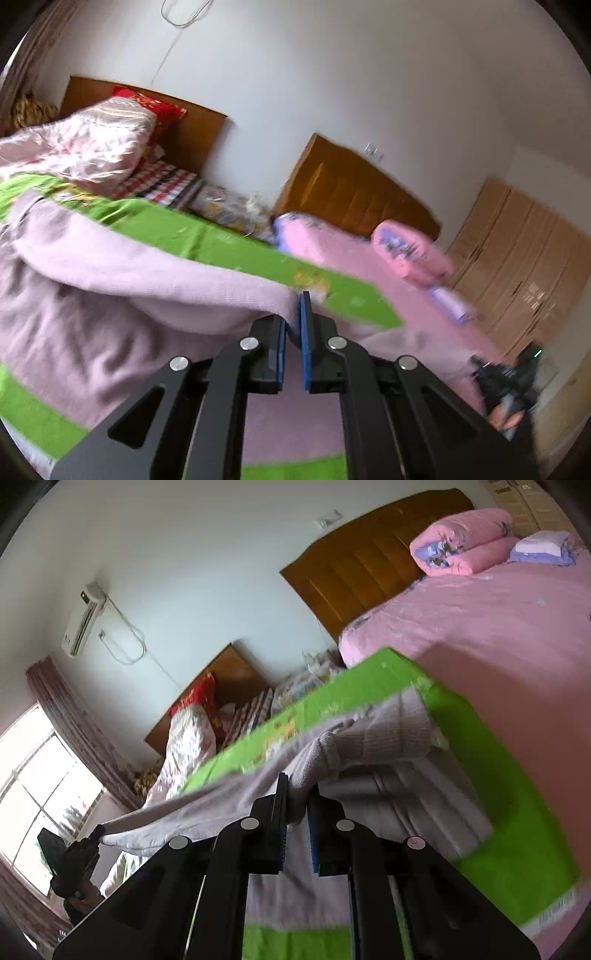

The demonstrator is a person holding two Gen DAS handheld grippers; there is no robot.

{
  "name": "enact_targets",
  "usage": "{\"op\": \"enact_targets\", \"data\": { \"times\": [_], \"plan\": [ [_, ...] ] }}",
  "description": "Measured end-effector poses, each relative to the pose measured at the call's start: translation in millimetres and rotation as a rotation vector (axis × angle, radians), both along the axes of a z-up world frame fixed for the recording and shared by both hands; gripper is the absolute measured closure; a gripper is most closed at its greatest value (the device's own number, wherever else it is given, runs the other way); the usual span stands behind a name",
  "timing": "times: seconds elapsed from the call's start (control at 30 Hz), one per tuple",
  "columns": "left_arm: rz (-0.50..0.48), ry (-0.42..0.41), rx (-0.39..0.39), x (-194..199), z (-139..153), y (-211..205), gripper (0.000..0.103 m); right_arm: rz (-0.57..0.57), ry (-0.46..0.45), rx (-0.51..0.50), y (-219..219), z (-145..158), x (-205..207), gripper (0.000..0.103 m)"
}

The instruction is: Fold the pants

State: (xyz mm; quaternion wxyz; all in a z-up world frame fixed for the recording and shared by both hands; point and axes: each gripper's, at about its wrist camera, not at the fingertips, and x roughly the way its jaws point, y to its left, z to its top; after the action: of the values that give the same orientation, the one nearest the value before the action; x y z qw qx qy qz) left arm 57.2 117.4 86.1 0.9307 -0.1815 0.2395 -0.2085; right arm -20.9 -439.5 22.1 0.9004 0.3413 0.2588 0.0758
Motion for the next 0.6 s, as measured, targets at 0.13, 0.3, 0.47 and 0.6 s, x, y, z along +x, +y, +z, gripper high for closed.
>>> {"op": "enact_targets", "data": {
  "times": [0.13, 0.3, 0.47, 0.6],
  "plan": [
    [0.021, 0.269, -0.015, 17, -89, 3, 0.096, 0.008, 0.166, 0.014, -1, -61, -2, 0.093],
    [0.036, 0.288, 0.014, 28, -109, -2, 0.097, -0.005, 0.119, -0.016, 2, -48, -7, 0.094],
    [0.040, 0.227, 0.075, 21, -85, -13, 0.096, -0.006, 0.115, -0.044, 5, -40, -14, 0.094],
    [0.052, 0.276, 0.113, 27, -100, -22, 0.093, -0.029, 0.157, -0.016, 2, -63, -7, 0.096]
  ]
}}
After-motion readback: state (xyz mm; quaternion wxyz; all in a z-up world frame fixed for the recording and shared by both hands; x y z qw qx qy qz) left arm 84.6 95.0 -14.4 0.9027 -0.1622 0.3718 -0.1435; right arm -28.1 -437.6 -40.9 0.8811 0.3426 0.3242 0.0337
